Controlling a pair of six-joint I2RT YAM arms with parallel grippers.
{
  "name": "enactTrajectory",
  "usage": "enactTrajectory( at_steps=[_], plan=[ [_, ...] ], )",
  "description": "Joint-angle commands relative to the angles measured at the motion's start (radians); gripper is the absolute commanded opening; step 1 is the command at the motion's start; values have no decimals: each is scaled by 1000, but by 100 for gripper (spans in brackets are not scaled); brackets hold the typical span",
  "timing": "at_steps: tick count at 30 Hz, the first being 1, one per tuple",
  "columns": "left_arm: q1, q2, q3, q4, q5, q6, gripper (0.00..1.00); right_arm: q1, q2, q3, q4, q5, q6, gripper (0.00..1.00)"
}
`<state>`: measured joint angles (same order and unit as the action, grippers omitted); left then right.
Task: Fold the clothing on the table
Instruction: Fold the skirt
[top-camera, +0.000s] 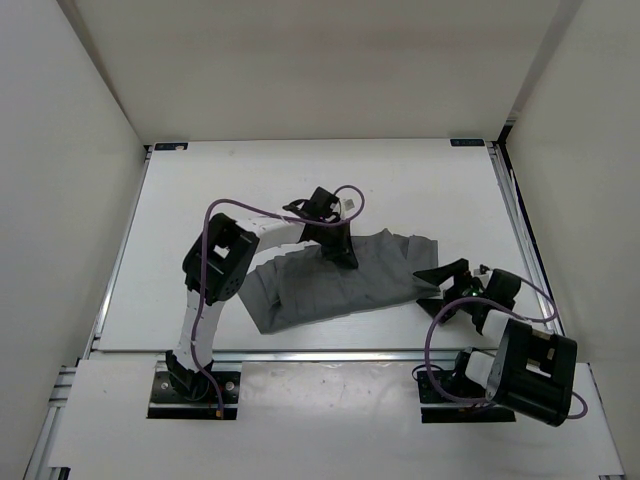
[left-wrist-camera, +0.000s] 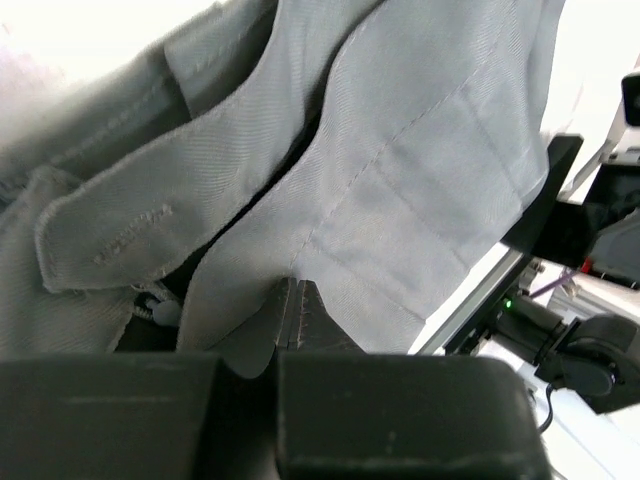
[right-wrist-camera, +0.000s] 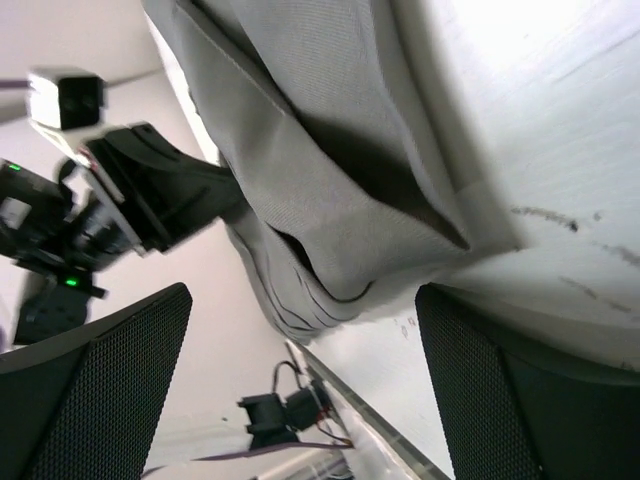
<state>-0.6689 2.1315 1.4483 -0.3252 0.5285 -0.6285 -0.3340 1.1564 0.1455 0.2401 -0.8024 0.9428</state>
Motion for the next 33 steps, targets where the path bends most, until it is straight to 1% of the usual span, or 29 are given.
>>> enactTrajectory(
  at_steps=[1,4,8,12,13,17,19,20,22,23,25,27,29,32,33],
  plan=[
    [-14,-65,-28,-3,44,13,0,-26,72,-43,65,134,16,100],
    [-18,-88,-46,-46,50,42,0,-56,91,6,42,153,-4,99],
    [-11,-122,-107,-46,60,65,0,-92,63,92,-83,242,-128,99],
    [-8,-136,-154,-37,71,75,0,-105,144,153,-105,181,-209,100],
    [-8,-131,-144,-34,71,70,0,-102,157,161,-111,177,-223,99],
    [-14,-105,-114,-38,77,70,0,-92,274,284,-174,114,-340,99],
    [-15,-93,-97,-37,82,72,0,-83,339,386,-237,68,-441,99],
    [-9,-79,-88,-41,82,73,0,-77,386,408,-284,59,-464,98],
    [-15,-74,-78,-32,84,69,0,-66,474,526,-399,28,-565,99],
    [-18,-70,-74,-25,85,69,0,-57,492,551,-432,20,-600,99],
    [-15,-59,-66,-26,87,70,0,-39,566,656,-548,11,-715,98],
    [-14,-56,-54,-31,87,67,0,-5,603,736,-648,35,-814,99],
    [-11,-44,-39,-35,91,67,0,61,643,839,-786,101,-932,99],
    [-8,-29,-9,-46,85,76,0,122,706,931,-912,160,-1047,99],
    [-3,-22,3,-57,88,70,0,127,723,943,-932,151,-1064,99]
  ],
)
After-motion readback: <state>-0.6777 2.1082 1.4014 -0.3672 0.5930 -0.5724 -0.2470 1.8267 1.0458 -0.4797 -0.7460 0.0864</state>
